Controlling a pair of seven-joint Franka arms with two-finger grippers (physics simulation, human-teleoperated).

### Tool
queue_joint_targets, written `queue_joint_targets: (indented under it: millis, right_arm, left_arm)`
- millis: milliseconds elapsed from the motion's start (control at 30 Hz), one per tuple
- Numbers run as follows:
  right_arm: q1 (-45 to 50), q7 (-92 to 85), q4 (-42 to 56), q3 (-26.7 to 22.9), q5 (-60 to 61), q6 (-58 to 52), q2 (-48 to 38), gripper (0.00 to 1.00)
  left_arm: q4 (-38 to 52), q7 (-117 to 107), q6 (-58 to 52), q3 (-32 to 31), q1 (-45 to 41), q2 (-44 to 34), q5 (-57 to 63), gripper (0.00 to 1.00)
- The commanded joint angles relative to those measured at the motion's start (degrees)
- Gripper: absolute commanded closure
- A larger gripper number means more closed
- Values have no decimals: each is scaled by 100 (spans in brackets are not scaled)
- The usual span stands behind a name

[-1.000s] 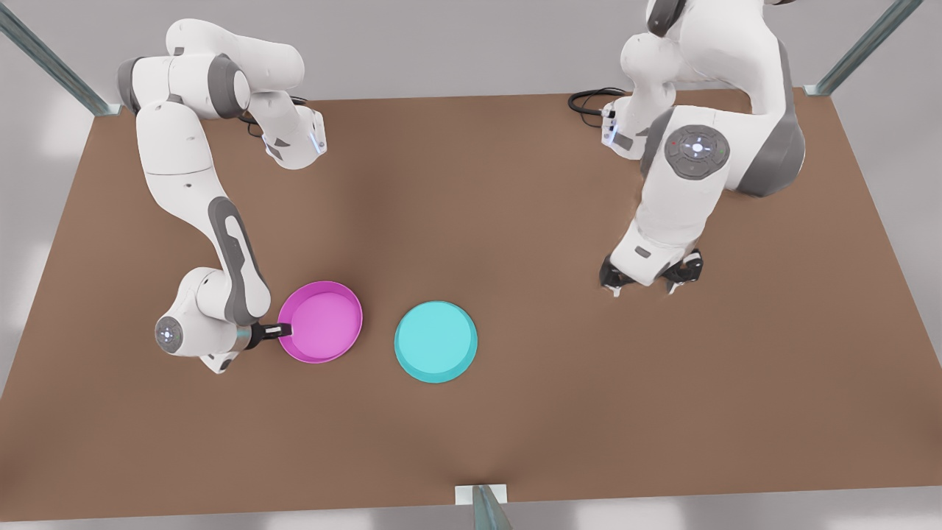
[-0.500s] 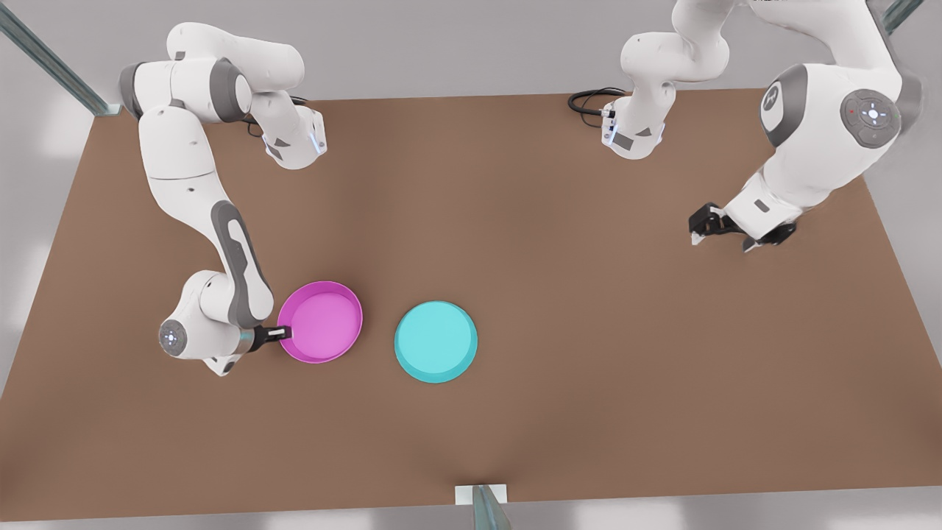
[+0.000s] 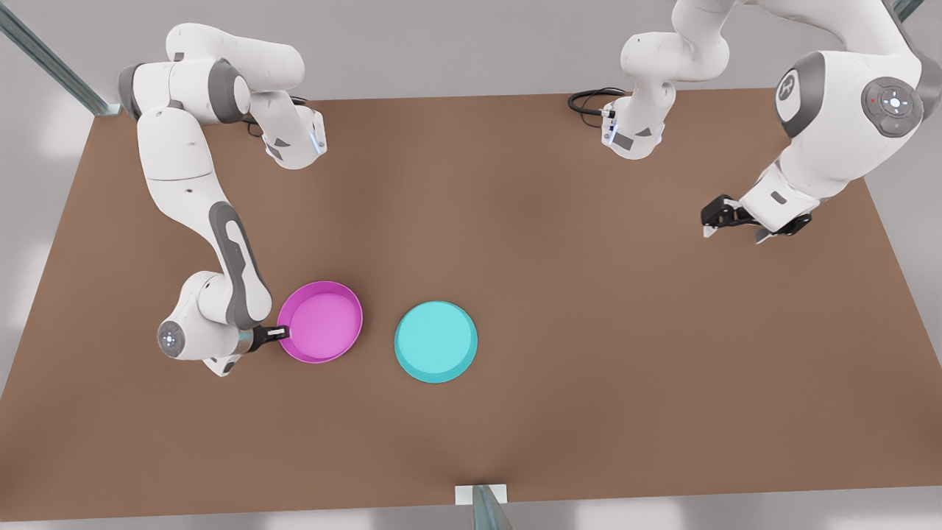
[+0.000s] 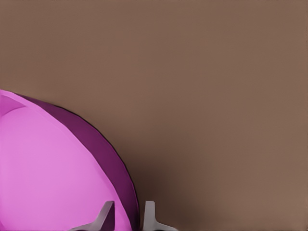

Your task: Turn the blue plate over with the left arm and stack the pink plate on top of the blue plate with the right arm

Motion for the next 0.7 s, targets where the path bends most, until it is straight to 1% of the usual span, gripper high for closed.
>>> queue_joint_targets:
  millis: [0, 233, 300, 367, 433, 500, 667]
  right_arm:
    - [1, 0, 0, -5, 0, 1, 0, 64]
    - [-8, 0, 53, -5, -9, 10, 26, 65]
    - [-52, -202, 61, -5, 0, 28, 53, 69]
    - [-52, -202, 62, -5, 0, 28, 70, 70]
    - [-52, -211, 70, -5, 0, 10, 70, 76]
    - [-52, -220, 97, 4, 0, 1, 70, 79]
    - [-78, -457, 123, -5, 0, -8, 61, 79]
  left_arm:
    - [0, 0, 0, -1, -7, 0, -2, 0]
    - [0, 9, 132, 17, -15, 52, -11, 0]
    - [0, -9, 132, 17, -15, 52, -28, 0]
    - [26, -9, 123, 17, -7, 44, -64, 0]
    - [35, 0, 140, 26, -7, 61, -64, 0]
    - [35, 0, 132, 26, -15, 61, -64, 0]
    - [44, -44, 132, 8, -15, 17, -55, 0]
